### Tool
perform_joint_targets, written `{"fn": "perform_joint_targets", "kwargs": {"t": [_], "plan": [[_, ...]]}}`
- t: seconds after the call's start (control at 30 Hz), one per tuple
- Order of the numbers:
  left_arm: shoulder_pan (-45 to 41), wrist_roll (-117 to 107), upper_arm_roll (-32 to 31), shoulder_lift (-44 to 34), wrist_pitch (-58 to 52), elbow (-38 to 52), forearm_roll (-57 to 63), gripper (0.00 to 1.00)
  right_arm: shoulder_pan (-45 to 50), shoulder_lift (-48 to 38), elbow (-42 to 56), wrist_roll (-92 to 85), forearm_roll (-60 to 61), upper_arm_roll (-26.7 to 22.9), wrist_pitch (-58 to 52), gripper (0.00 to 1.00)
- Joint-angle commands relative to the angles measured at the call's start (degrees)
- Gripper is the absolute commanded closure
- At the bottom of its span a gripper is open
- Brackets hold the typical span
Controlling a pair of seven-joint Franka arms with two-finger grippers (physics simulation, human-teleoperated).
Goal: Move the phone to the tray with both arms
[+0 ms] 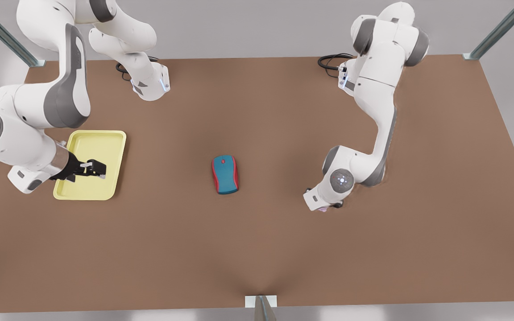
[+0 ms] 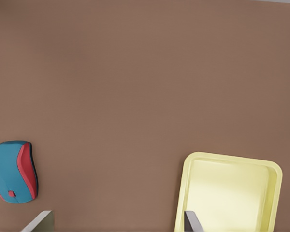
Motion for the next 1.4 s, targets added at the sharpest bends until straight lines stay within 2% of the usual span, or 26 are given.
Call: {"fn": "perform_joint_targets", "kwargs": {"t": [0.0, 0.07, 0.17, 0.27, 0.33, 0.4, 0.43, 0.47, 0.57, 0.6, 0.63, 0.7, 0.73, 0.77, 0.8, 0.83, 0.87, 0.93, 1.0, 1.03, 1.07, 1.1, 1.17, 1.23, 1.37], "plan": [[-4.78, -53.07, -0.13, 4.53, -12.41, 8.16, -3.49, 0.21, 0.13, 0.02, 0.04, -0.02, 0.08, 0.02, 0.44, 0.0], [-6.62, -55.7, -0.04, 8.66, -12.5, 15.98, -5.42, 0.21, 0.39, 0.11, 0.21, 0.06, -0.01, 0.02, 0.44, 0.0], [-9.61, -63.88, 0.66, 18.94, -10.39, 30.14, -5.51, 0.21, 0.66, 2.04, 0.48, 0.42, 0.08, 0.38, 1.84, 0.0], [-9.61, -63.97, 0.14, 22.46, 1.82, 31.29, -5.68, 0.21, 0.75, 2.04, 0.39, 0.59, -0.01, 0.55, 2.02, 0.0], [-9.88, -63.8, -2.76, 25.62, 9.38, 34.01, -5.78, 0.21, 0.75, 1.96, 0.39, 0.59, 0.08, 0.55, 2.02, 0.0], [-9.53, -63.88, -5.93, 25.45, 10.35, 34.19, -5.95, 0.2, 0.83, 1.96, 0.39, 0.68, 0.08, 0.64, 2.02, 0.0], [-8.74, -63.89, -7.16, 24.92, 10.35, 34.19, -6.04, 0.12, 0.83, 1.96, 0.39, 0.68, 0.08, 0.64, 2.02, 0.0], [-8.12, -63.97, -7.25, 23.78, 9.74, 34.1, -7.0, 0.0, 0.83, 2.04, 0.39, 0.68, 0.08, 0.64, 2.11, 0.0], [-5.83, -64.24, -7.33, 22.02, 6.66, 34.01, -7.45, 0.0, 0.83, 2.04, 0.48, 0.68, 0.08, 0.64, 2.02, 0.0], [-4.7, -63.89, -7.16, 20.97, 2.28, 33.92, -7.53, 0.0, 0.83, 2.04, 0.48, 0.68, 0.08, 0.64, 2.11, 0.0], [0.14, -56.44, -6.63, 15.62, -11.24, 33.48, -7.27, 0.0, 0.83, 2.04, 0.48, 0.68, 0.17, 0.99, 2.11, 0.0], [11.3, -22.96, -3.03, 4.45, -37.53, 33.48, -5.51, 0.0, 0.92, 5.03, 0.57, 6.03, -0.19, 6.96, 4.3, 0.0], [15.96, -8.97, 0.39, 0.93, -45.44, 33.48, -4.2, 0.0, 1.27, 7.14, 0.74, 13.24, -0.54, 10.92, 6.5, 0.0], [16.67, 1.32, 3.21, -0.65, -49.76, 33.4, 0.46, 0.0, 5.22, 9.33, 1.35, 17.19, -1.07, 11.1, 9.93, 0.0], [18.16, 3.96, 3.39, -5.47, -48.8, 27.27, 2.4, 0.0, 8.38, 12.23, 3.64, 23.26, -1.33, 11.19, 11.51, 0.0], [19.39, 8.35, 3.39, -21.02, -36.51, 4.16, 3.19, 0.0, 12.25, 16.71, 8.03, 30.29, -1.42, 11.1, 12.22, 0.0], [20.62, 11.09, 3.39, -28.25, -36.58, -3.34, 3.98, 0.0, 14.19, 20.58, 12.42, 34.43, -1.33, 11.19, 12.39, 0.0], [20.8, 11.17, 4.36, -25.71, -40.89, -0.89, 3.54, 0.0, 16.92, 26.21, 13.93, 35.48, -1.33, 11.18, 20.91, 0.0], [20.71, 10.12, 4.36, -25.0, -44.22, 3.68, 1.79, 0.0, 21.93, 31.66, 18.22, 43.56, -1.33, 8.64, 22.06, 0.0], [20.71, 10.12, 4.36, -25.0, -44.84, 7.29, 0.64, 0.0, 24.37, 37.89, 24.01, 46.73, -1.24, 7.94, 20.22, 0.0], [20.71, 10.12, 4.36, -25.0, -44.84, 7.47, 0.47, 0.0, 27.29, 44.39, 32.55, 51.38, -1.07, 4.59, 16.79, 0.0], [20.71, 10.38, 4.36, -24.91, -44.75, 7.47, 0.29, 0.0, 27.46, 48.36, 37.66, 55.35, -0.98, 4.94, 15.12, 0.0], [20.71, 10.47, 4.18, -24.74, -44.49, 7.47, 0.11, 0.0, 26.94, 51.09, 38.53, 57.37, -1.06, 6.53, 15.38, 0.0], [20.71, 10.65, 4.18, -24.56, -44.58, 7.47, -0.5, 0.0, 24.83, 53.55, 38.62, 58.51, -1.42, 10.31, 14.85, 0.0], [20.71, 11.0, 4.36, -24.47, -44.49, 7.29, -0.32, 0.0, 24.74, 53.63, 37.39, 57.38, -2.65, 11.62, 14.41, 0.0]]}}
